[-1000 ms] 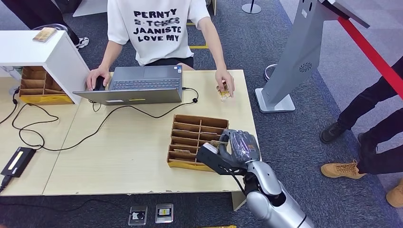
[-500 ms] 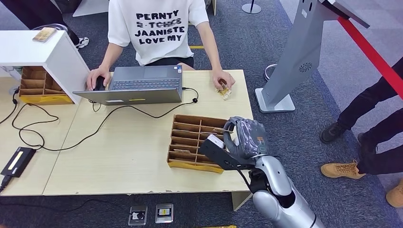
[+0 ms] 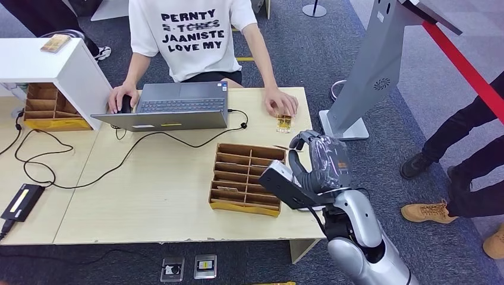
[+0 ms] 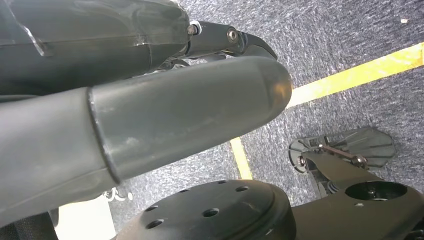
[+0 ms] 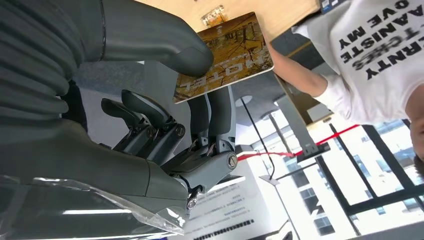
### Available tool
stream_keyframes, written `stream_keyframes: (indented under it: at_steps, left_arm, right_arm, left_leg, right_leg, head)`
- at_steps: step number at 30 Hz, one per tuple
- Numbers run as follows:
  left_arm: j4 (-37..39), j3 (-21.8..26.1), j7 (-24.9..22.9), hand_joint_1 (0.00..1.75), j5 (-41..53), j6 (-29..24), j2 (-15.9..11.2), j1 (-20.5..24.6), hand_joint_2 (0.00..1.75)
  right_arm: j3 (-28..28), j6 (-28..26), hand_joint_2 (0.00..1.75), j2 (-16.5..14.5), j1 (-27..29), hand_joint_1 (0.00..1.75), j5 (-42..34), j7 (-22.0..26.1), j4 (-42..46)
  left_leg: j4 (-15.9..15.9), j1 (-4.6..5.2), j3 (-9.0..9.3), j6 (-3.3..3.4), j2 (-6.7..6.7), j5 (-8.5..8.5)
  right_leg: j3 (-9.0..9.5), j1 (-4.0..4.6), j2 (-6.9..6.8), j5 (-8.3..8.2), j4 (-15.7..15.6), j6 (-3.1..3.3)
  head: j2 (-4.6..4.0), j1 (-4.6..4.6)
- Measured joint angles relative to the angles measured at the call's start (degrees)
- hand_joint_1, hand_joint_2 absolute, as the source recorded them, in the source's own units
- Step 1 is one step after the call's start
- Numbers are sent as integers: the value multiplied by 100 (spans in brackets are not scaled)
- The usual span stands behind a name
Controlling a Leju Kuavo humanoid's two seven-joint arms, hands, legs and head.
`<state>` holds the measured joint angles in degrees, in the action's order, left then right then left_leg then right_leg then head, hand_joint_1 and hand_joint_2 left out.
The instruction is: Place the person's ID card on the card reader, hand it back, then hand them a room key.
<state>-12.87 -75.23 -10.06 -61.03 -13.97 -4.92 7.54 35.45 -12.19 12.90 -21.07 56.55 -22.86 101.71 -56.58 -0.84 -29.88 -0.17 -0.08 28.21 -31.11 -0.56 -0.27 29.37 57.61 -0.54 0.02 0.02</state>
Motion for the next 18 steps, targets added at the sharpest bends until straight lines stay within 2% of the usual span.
stream_keyframes:
  at_steps: [5, 18]
  left_arm:
    - [0, 2, 0, 0, -21, -7, 0, 0, 0]
    - [0, 0, 1, 0, 87, -3, 2, 11, 0]
  right_arm:
    - [19, 35, 175, 4, -124, 175, -29, 164, 88]
    - [315, 300, 175, -205, -1206, 175, -437, 495, -153]
  left_leg:
    - [0, 0, -2, 0, 0, 0]
    - [0, -1, -6, 0, -3, -1]
  right_leg:
    - [1, 0, 0, 0, 1, 0]
    - [1, 0, -4, 0, 2, 0]
  head:
    - [0, 0]
    - [0, 1]
